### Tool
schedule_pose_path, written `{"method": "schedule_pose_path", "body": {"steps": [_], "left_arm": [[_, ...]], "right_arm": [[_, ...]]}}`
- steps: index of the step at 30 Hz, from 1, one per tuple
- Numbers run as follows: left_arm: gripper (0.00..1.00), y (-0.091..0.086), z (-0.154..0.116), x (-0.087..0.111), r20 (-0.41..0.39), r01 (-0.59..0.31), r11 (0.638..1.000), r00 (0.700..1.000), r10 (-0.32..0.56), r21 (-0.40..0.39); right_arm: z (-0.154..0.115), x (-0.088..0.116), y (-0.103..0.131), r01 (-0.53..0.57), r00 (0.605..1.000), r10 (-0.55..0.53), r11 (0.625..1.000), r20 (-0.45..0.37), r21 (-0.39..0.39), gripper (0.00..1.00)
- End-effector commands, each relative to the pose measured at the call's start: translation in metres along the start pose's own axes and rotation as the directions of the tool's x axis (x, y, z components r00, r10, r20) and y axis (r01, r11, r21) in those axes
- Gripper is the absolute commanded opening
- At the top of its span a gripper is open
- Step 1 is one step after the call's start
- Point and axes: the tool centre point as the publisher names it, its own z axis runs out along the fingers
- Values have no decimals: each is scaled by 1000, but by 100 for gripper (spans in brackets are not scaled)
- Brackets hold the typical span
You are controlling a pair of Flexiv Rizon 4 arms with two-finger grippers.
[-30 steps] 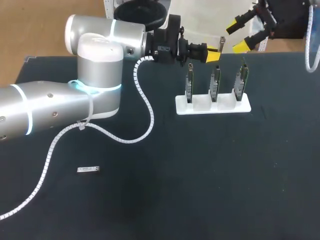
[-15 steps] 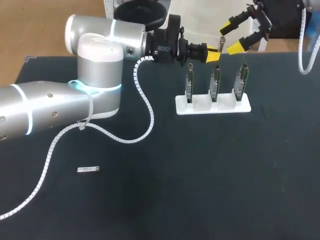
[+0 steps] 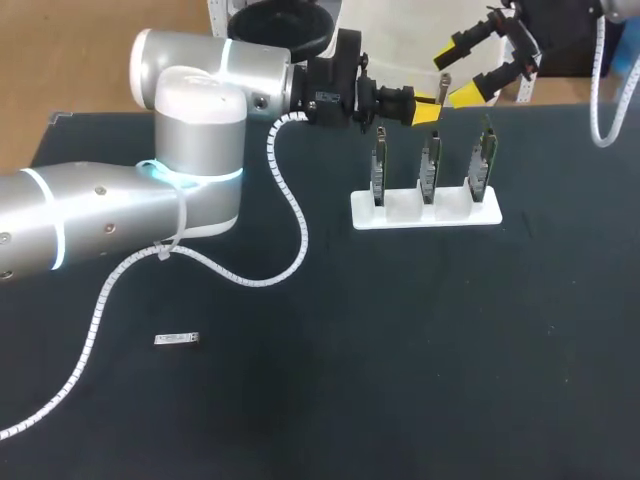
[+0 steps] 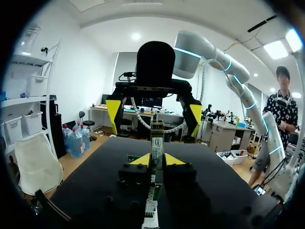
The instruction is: Pick up the optical module with the left hand, and insert it into the network port with the right hand.
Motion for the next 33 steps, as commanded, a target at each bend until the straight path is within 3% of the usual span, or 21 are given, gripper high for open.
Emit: {"method": "schedule_pose_path", "body": {"steps": [1,2,3,4,19,20,21,22,33], "left_arm": [[0,2,0,1,2,-2,1000,1000,2,4],[0,2,0,1,2,-2,1000,1000,2,4],[0,2,0,1,2,-2,1000,1000,2,4],[0,2,0,1,2,-2,1000,1000,2,4],[0,2,0,1,2,-2,1000,1000,2,4],[10,2,0,1,2,-2,1000,1000,2,4],[40,2,0,1,2,-2,1000,1000,2,4],[100,2,0,1,2,-2,1000,1000,2,4],[100,2,0,1,2,-2,1000,1000,2,4]], "right_arm": [[1,0,-5,4,1000,-4,1000,4,-12,100],[1,-1,-5,6,1000,-6,1000,7,-14,44],[2,-1,-5,7,1000,-7,1000,9,-13,8],[2,-1,-5,9,1000,-9,1000,10,-13,0],[3,0,-5,10,1000,-10,1000,10,-2,0],[3,0,-5,9,1000,-9,1000,11,-3,0],[3,0,-5,9,1000,-9,1000,11,-2,0],[3,0,-5,9,1000,-9,1000,11,-2,0],[3,0,-5,9,1000,-9,1000,16,1,0]]}}
